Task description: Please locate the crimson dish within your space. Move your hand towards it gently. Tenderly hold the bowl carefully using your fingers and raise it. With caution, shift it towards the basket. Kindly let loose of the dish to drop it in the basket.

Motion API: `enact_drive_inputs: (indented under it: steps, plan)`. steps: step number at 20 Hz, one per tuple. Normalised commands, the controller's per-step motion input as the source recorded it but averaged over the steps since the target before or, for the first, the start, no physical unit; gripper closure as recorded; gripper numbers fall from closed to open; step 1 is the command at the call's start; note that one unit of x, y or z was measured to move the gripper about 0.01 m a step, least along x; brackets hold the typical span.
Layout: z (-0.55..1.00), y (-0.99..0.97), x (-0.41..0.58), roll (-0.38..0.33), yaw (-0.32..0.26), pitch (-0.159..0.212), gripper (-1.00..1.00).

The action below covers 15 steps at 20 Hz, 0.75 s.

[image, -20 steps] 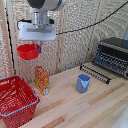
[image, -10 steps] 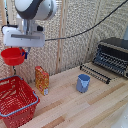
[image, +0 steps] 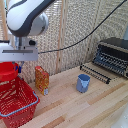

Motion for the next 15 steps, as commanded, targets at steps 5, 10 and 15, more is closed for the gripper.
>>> enact_drive_inputs:
  steps: [5,10,15]
  plan:
    - [0.14,-0.09,0.097,-0.002,0.107,-0.032,-1.0]
    - [0.56,-0.42,0.158,-0.033,0.109,-0.081,-1.0]
    - [0.59,-0.29,0.19,-0.052,0.099,-0.102,-1.0]
